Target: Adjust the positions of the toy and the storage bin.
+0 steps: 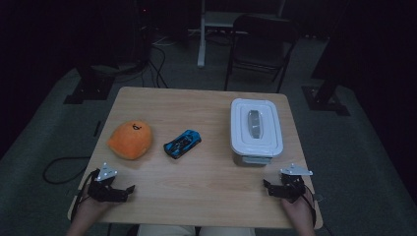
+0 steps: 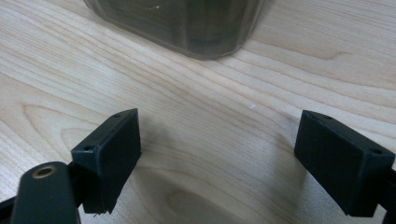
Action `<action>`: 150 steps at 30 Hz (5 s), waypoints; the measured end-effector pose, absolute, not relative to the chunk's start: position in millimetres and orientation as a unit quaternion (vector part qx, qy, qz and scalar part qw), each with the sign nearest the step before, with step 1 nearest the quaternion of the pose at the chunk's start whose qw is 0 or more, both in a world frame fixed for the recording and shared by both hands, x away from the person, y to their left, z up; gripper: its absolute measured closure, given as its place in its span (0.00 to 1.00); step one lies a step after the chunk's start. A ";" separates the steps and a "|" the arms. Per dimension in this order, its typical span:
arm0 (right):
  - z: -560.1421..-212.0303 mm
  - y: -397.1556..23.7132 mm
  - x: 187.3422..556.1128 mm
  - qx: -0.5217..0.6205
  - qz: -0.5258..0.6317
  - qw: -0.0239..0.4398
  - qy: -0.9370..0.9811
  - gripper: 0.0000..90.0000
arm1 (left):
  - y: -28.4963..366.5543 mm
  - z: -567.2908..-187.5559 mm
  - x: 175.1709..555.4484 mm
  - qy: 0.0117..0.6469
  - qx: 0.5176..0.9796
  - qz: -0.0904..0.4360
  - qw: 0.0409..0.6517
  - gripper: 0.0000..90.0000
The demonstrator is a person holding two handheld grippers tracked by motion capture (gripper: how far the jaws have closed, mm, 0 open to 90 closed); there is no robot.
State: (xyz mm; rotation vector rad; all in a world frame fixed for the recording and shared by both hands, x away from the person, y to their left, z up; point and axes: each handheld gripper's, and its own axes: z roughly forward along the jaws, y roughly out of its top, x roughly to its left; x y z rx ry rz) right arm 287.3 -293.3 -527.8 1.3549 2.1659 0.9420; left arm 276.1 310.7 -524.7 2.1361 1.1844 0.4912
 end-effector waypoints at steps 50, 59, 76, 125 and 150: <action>-527.6 -293.7 287.6 0.490 0.337 0.208 0.777 0.16 | 238.3 -506.0 313.8 0.364 0.855 0.157 0.333 0.02; -527.7 -293.6 287.6 0.490 0.337 0.208 0.776 0.16 | 205.3 -489.8 341.2 0.333 0.867 0.162 0.333 0.02; -527.7 -293.6 287.7 0.490 0.337 0.208 0.776 0.16 | 176.8 -481.4 389.0 0.330 0.868 0.157 0.335 0.04; -527.7 -293.8 287.7 0.491 0.337 0.209 0.775 0.16 | 136.5 -496.8 447.4 0.326 0.900 0.086 0.277 0.31; -527.6 -293.9 287.7 0.492 0.336 0.210 0.775 0.16 | 162.6 -472.6 379.9 0.273 0.918 0.096 0.271 0.31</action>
